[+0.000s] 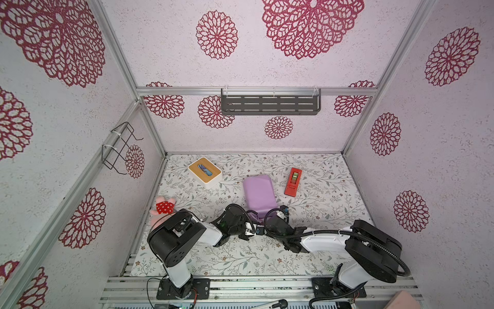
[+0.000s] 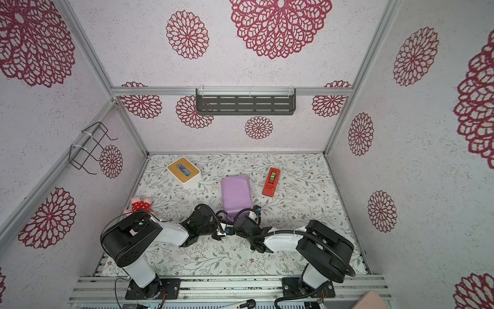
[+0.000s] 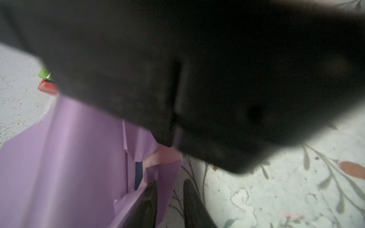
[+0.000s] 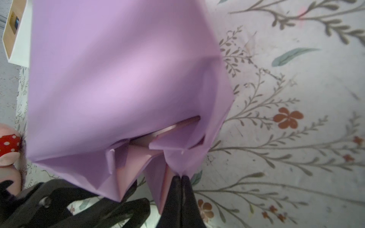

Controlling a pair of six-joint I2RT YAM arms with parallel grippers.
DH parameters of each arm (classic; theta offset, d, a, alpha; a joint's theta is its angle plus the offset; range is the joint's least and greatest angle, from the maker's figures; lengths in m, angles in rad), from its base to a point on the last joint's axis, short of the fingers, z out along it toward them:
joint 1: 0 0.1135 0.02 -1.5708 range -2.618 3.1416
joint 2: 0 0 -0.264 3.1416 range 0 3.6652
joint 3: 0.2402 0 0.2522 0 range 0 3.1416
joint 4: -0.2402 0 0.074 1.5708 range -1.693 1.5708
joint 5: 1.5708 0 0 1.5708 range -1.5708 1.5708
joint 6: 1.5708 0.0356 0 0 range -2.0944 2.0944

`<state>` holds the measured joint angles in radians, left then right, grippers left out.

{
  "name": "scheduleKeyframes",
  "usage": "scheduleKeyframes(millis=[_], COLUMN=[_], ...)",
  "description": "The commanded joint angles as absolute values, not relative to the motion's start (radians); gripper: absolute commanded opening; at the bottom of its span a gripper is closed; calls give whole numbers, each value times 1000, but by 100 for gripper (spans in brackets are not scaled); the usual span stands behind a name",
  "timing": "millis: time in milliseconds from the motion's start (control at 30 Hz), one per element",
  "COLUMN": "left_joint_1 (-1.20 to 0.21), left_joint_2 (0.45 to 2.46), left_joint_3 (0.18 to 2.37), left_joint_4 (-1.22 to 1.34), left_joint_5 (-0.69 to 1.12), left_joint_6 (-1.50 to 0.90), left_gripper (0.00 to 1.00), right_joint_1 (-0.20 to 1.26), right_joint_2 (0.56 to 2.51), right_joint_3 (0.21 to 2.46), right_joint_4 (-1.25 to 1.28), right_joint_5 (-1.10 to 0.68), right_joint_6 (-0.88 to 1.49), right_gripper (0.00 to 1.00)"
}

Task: Wrap a gift box in wrapping paper
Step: Fifth fold the wrapping paper around the gift box.

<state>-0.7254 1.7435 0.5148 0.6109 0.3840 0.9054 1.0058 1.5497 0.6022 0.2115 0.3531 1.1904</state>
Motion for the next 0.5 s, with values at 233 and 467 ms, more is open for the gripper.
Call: scheduleKeyframes(millis=[233, 467], left_joint_1=[-738, -729], left_joint_2=[1772, 1777], left_joint_3=[496, 470], left_joint_4=[659, 692], left_joint_5=[357, 368], left_joint_6=[987, 1010], left_gripper=[28, 27], right_joint_1=[1000, 997], right_joint_2=[1511, 1510], right_joint_3=[595, 591], right_joint_4=[241, 251], right_joint_5=[353, 350], right_joint_6=[1229, 1232], right_gripper=[0, 0])
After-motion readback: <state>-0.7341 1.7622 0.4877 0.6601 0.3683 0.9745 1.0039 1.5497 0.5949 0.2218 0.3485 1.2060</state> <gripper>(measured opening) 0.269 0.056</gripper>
